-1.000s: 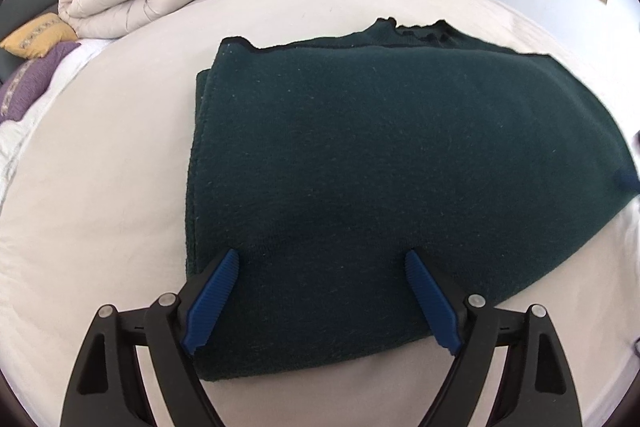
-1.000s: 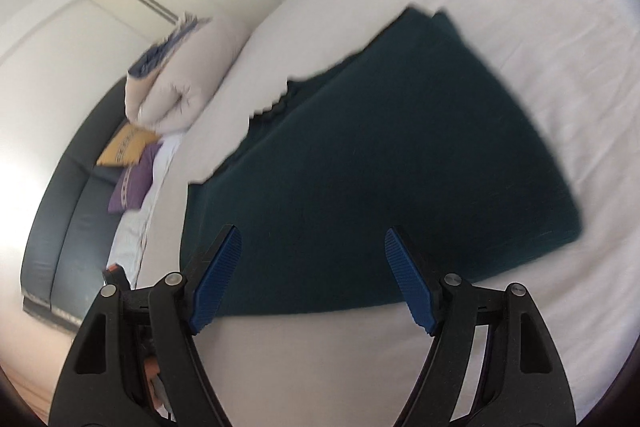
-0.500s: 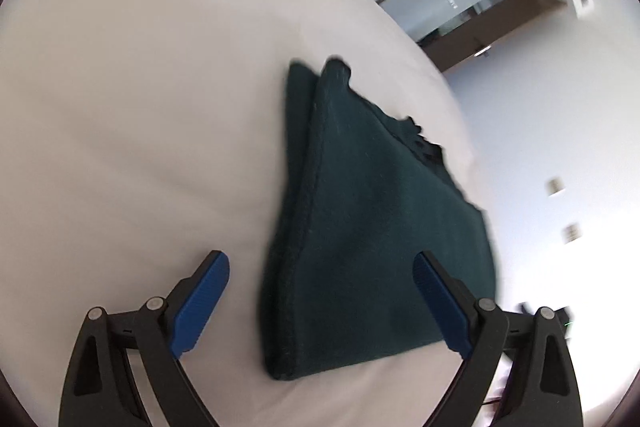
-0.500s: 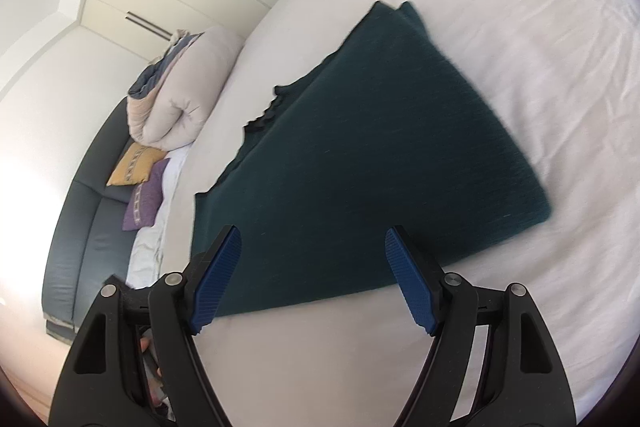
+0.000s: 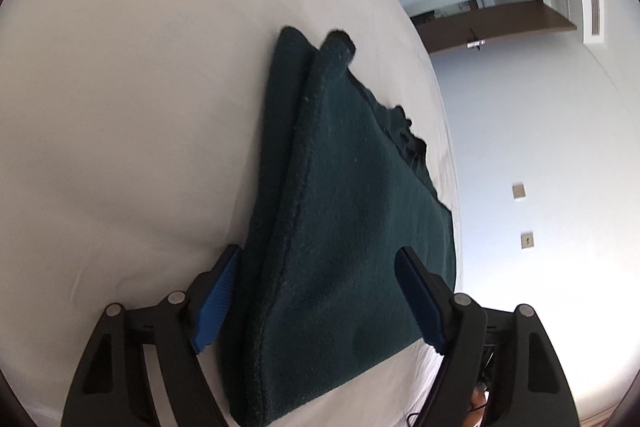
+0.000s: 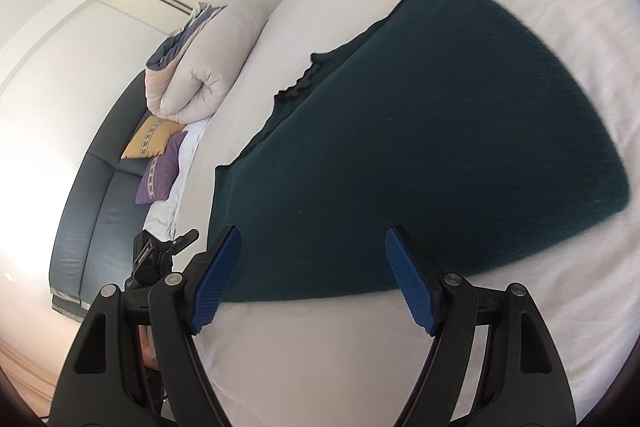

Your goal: Fold small clothes

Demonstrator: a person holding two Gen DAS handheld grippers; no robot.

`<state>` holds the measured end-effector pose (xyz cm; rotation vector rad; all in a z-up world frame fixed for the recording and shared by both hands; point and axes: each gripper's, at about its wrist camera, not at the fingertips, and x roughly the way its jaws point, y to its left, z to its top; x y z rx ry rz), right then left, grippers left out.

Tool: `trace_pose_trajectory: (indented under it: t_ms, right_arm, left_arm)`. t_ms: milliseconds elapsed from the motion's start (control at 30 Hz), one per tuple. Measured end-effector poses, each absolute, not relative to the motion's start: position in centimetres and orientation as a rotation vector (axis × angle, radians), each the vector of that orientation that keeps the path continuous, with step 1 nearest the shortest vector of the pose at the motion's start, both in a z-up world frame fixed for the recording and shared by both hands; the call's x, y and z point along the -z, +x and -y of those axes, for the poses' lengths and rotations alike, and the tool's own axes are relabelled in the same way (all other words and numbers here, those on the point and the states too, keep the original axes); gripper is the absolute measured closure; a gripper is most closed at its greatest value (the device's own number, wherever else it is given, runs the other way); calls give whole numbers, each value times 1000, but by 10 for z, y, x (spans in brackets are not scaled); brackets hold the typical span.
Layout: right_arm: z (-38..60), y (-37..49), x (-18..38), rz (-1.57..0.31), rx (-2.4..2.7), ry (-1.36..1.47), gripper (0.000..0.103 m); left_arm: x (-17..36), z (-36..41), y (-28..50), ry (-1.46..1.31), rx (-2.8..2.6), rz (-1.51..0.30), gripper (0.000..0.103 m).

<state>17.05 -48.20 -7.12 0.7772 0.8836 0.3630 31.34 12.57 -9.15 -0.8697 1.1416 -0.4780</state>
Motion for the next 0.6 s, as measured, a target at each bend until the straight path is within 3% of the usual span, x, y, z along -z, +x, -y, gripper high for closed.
trace_pose_trajectory:
  t_ms: [133, 200, 267, 333, 367, 600]
  right_arm:
    - [457, 189, 64, -905, -405, 742, 29]
    - [441, 202, 60, -931, -432, 712, 29]
    - [423, 219, 57, -956, -458, 679, 29]
    - [408, 234, 54, -969, -480, 672, 29]
    - [402, 242, 53, -976, -490, 675, 29]
    - [376, 287, 86, -1085, -465, 713, 29]
  left_arm:
    - [94, -119, 310, -887, 527, -1193, 25]
    - [95, -120, 308, -909, 529, -1201, 32]
    - [102, -123, 309, -965, 530, -1217, 61]
    - [110, -128, 307, -1015, 515, -1226, 80]
    - [113, -129, 307, -1025, 501, -1224, 85]
    - [114, -133, 300, -1108, 465, -1158, 90]
